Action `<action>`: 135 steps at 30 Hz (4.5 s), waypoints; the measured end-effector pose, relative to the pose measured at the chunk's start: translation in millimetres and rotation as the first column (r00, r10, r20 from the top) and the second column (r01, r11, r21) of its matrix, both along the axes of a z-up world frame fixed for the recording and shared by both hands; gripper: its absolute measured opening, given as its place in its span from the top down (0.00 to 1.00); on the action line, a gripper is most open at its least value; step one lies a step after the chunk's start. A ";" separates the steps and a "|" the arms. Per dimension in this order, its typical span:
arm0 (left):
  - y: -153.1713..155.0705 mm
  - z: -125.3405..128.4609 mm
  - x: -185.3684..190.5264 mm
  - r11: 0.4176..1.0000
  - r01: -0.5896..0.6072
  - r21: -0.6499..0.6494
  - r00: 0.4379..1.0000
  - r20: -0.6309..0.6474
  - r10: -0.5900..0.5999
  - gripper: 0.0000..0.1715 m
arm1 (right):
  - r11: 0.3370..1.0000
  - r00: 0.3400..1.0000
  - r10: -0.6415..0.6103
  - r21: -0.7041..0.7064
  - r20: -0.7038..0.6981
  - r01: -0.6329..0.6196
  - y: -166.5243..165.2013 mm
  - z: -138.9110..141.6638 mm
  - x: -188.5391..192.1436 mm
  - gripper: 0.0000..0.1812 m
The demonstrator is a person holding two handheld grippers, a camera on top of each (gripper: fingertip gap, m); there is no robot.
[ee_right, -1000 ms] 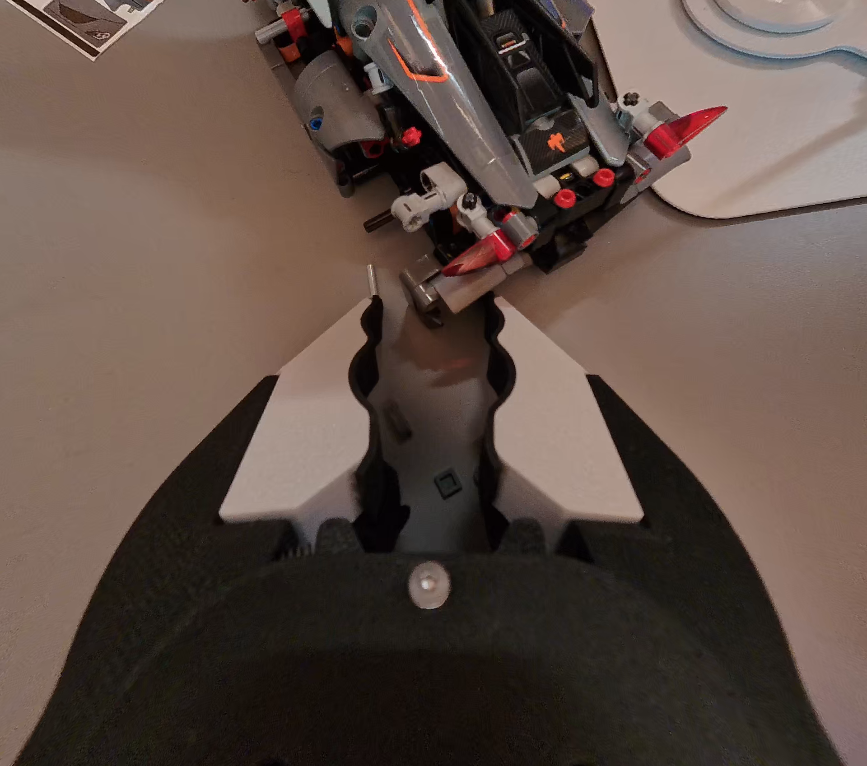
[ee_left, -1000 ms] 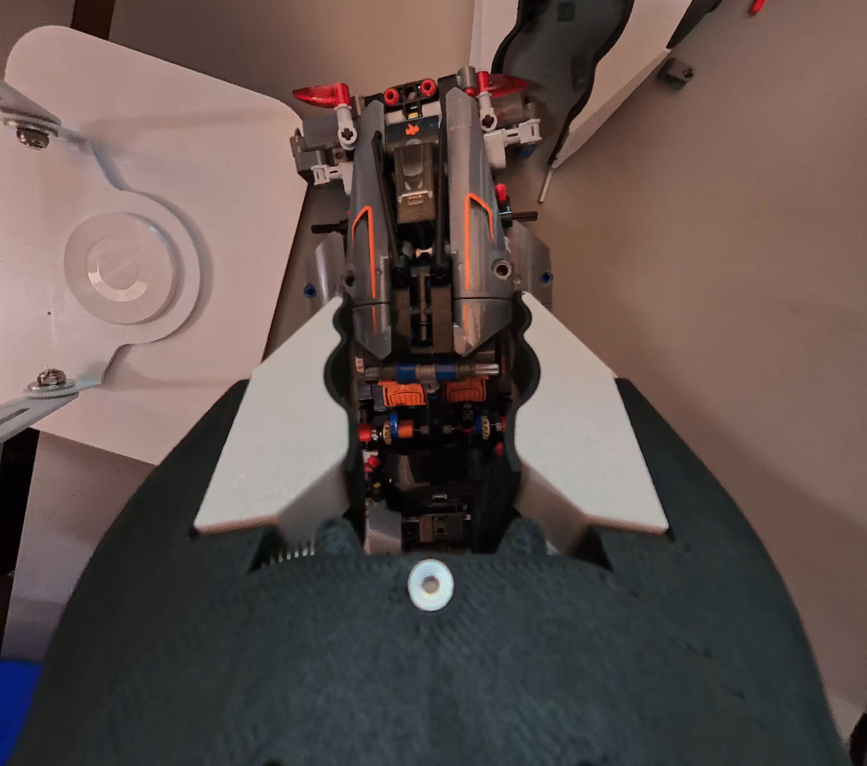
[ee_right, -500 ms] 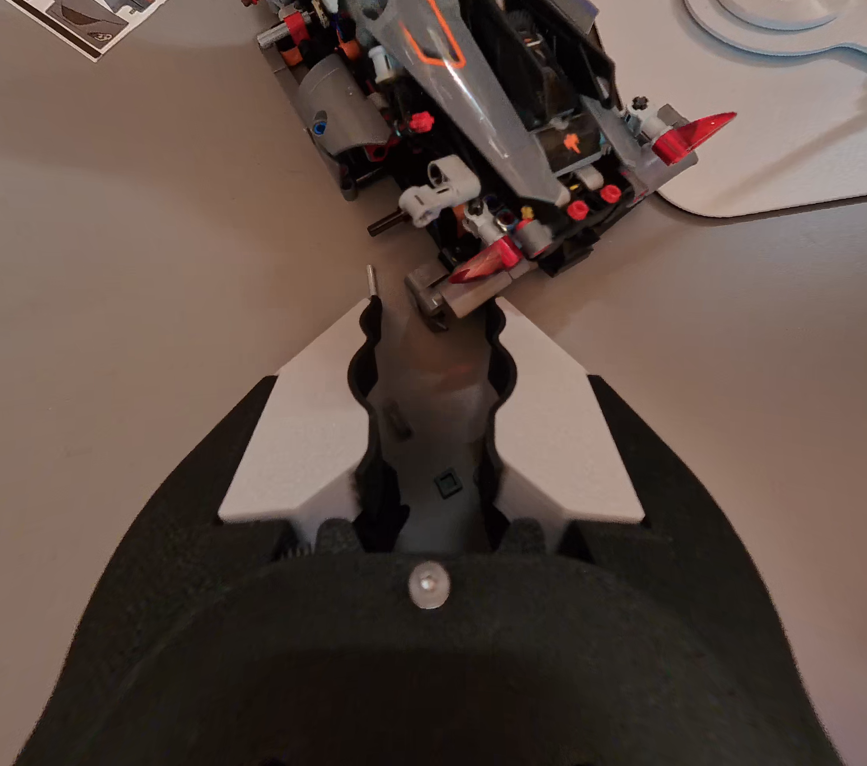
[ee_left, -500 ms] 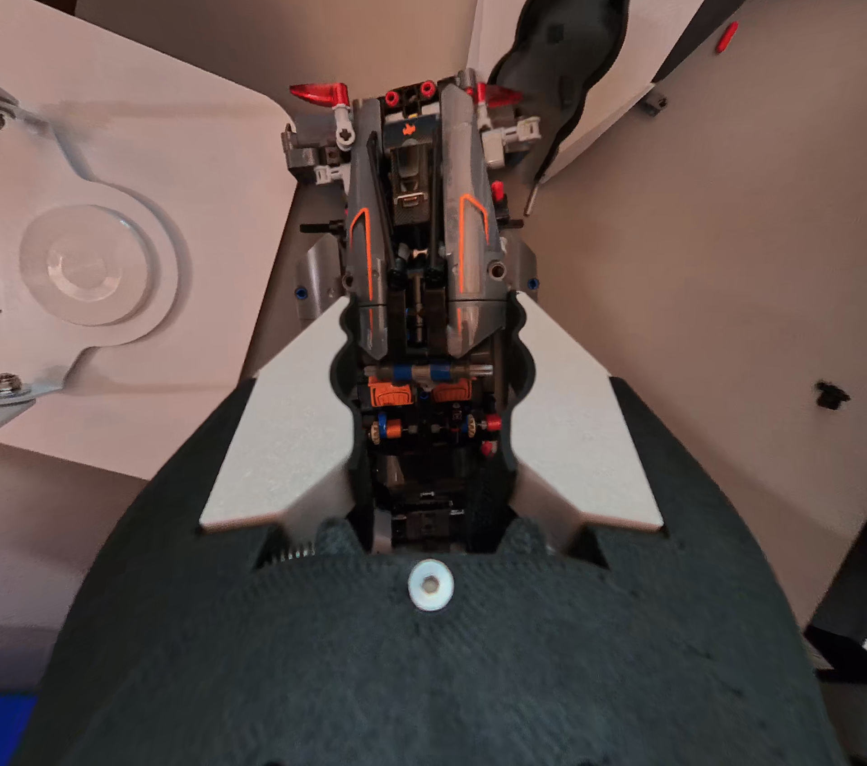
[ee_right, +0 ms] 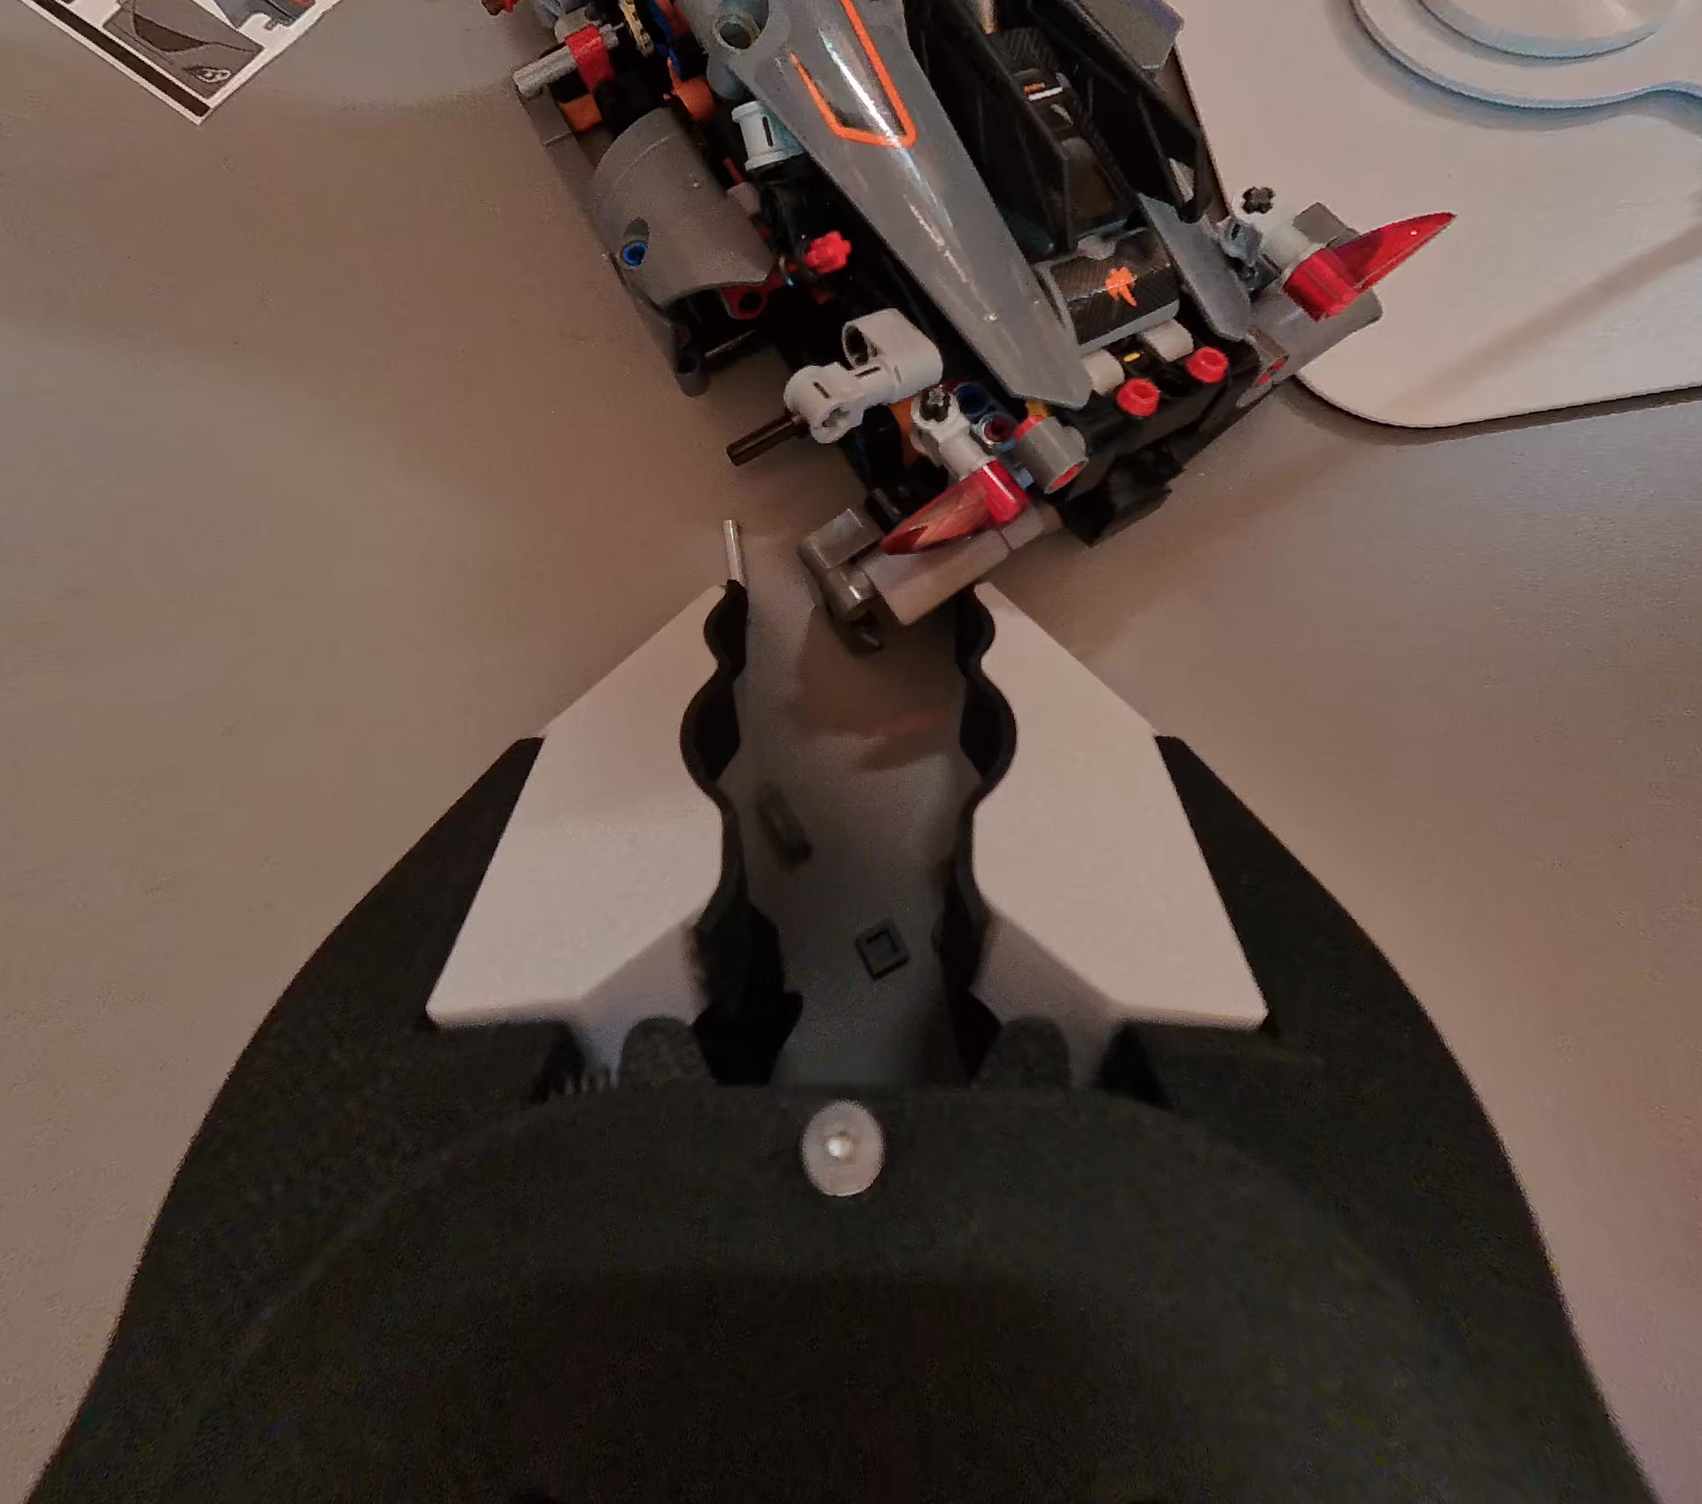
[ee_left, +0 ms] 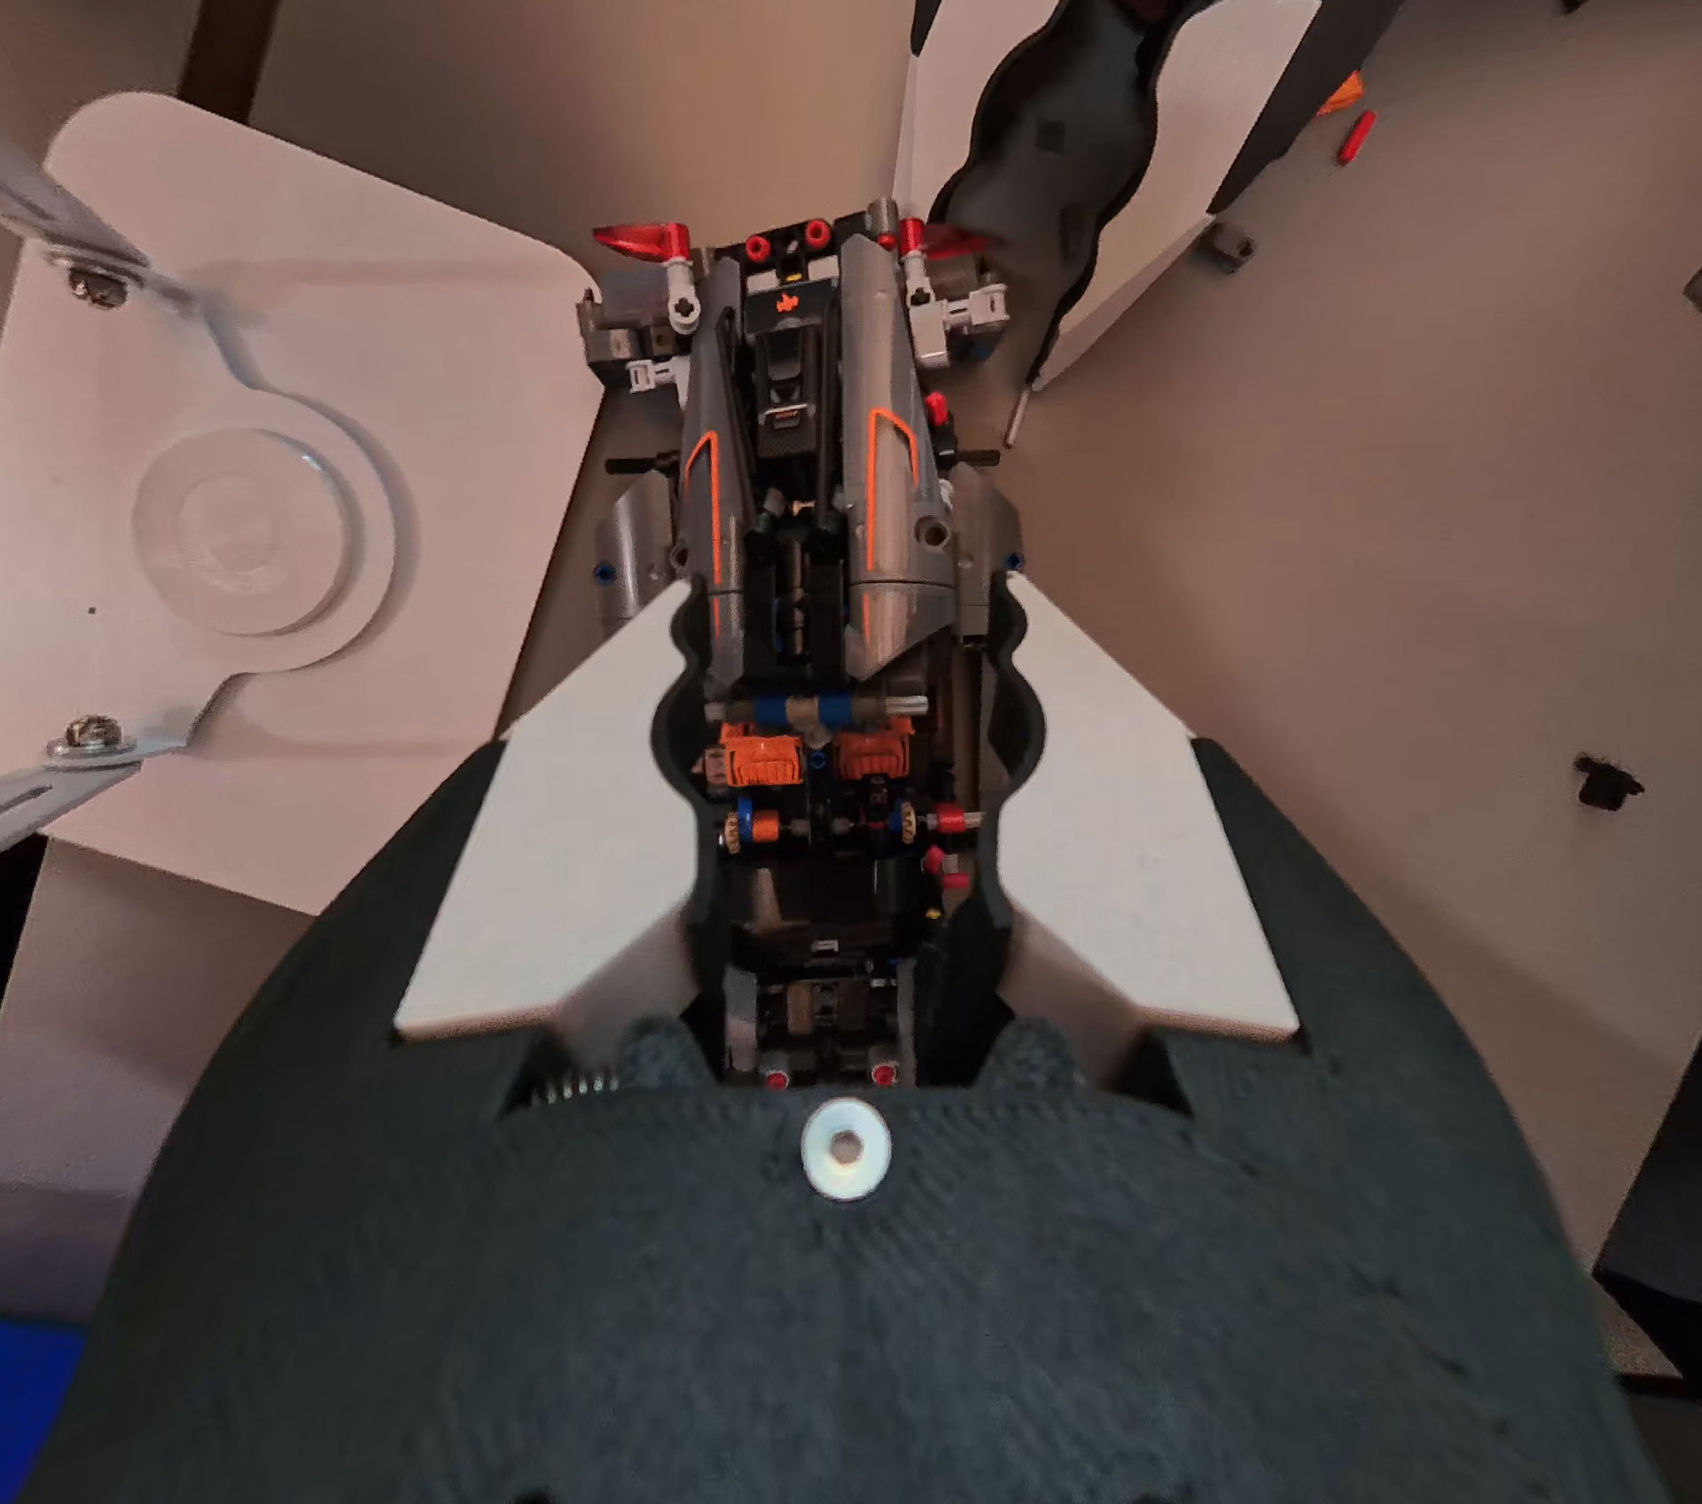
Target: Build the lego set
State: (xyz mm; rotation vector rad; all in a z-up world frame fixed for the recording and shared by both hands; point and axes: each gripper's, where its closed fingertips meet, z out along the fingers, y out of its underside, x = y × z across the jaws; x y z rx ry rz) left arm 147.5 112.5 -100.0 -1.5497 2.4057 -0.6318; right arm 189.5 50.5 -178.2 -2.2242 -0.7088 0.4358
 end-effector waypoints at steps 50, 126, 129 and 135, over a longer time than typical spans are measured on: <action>2.8 -3.3 21.2 0.987 -0.078 0.140 0.968 0.247 0.041 0.59 | 1.000 0.984 -0.011 0.010 -0.179 0.013 1.7 18.4 3.6 0.72; 4.7 -10.7 5.0 0.998 -0.060 0.032 0.979 0.196 0.053 0.57 | 0.998 0.909 -0.039 0.021 -0.416 0.052 0.3 45.3 15.8 0.72; 9.1 -14.1 -3.1 0.999 -0.047 -0.007 0.978 0.205 0.047 0.56 | 0.996 0.873 -0.079 -0.005 -0.481 0.088 1.5 52.9 23.8 0.74; 12.2 -18.3 -6.9 0.999 -0.006 -0.040 0.979 0.206 0.014 0.60 | 0.981 0.827 -0.186 -0.053 -0.531 0.186 18.4 61.1 29.0 0.75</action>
